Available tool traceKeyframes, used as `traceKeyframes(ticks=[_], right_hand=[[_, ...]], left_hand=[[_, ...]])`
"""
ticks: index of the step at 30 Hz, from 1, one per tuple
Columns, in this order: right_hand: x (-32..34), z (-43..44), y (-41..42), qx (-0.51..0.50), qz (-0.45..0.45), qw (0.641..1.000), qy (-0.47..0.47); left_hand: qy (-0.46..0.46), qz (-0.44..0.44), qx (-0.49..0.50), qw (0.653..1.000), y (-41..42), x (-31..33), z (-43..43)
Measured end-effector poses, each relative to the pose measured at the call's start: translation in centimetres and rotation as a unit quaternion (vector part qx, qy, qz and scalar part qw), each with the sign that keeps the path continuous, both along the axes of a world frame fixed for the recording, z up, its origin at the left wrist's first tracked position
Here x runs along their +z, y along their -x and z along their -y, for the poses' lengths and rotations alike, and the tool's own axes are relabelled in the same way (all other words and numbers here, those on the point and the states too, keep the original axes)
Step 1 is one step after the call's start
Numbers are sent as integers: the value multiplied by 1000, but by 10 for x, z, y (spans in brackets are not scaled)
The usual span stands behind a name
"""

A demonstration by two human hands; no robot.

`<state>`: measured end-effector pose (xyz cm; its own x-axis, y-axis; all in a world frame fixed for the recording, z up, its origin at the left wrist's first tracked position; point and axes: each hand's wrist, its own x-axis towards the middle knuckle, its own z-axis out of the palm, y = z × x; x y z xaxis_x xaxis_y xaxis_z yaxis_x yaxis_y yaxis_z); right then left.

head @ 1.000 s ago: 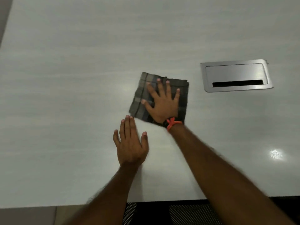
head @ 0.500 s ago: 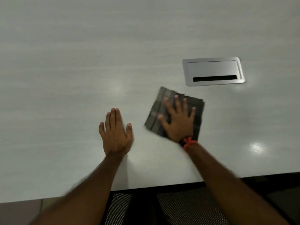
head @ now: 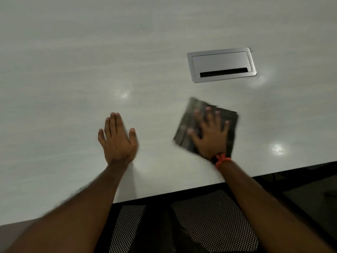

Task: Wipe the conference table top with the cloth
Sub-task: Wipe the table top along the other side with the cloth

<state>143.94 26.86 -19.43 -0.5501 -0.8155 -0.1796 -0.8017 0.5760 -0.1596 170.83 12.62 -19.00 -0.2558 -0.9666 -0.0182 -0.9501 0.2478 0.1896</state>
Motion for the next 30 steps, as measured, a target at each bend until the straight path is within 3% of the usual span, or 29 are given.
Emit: traceKeyframes(ticks=[2,4,6,8,10,11,13,16,19,21,24,26,28,30], right_hand=[[0,-2,23,-176,10,984,0],[1,11,-5,-276,2,961,11],[3,21,-64,-238,-13,971,25],[1,12,-120,-61,-4,998,17],[2,-4,-124,81,28,996,17],[2,-13,-107,99,31,994,22],[-1,-34,-63,36,0,999,11],[-3,-58,-7,-172,-9,985,2],[-3,-41,-37,-296,-10,955,7],[2,-21,-92,-267,-15,964,8],[4,-22,-166,-87,6,996,-8],[5,-31,-157,3,34,999,-7],[2,-44,-127,13,18,1000,-4],[1,-54,-98,-78,6,997,-13]], left_hand=[[2,2,-3,1000,0,-1,0],[1,-1,-3,1000,-1,-2,0],[-2,-8,-3,1000,-2,-1,-1],[-11,-14,-3,1000,-1,0,-1],[-17,-15,-4,1000,-1,0,0],[-16,-13,-2,1000,-1,0,0],[-13,-12,3,1000,-1,-1,0],[-23,-11,2,1000,0,-1,-1],[-21,-11,2,1000,0,-3,0],[-25,-10,0,1000,0,-3,0],[-24,-12,-2,1000,-1,-2,0],[-21,-11,0,1000,-1,-3,1],[-22,-7,-1,1000,-1,-2,1],[-31,-21,0,999,-3,-1,3]])
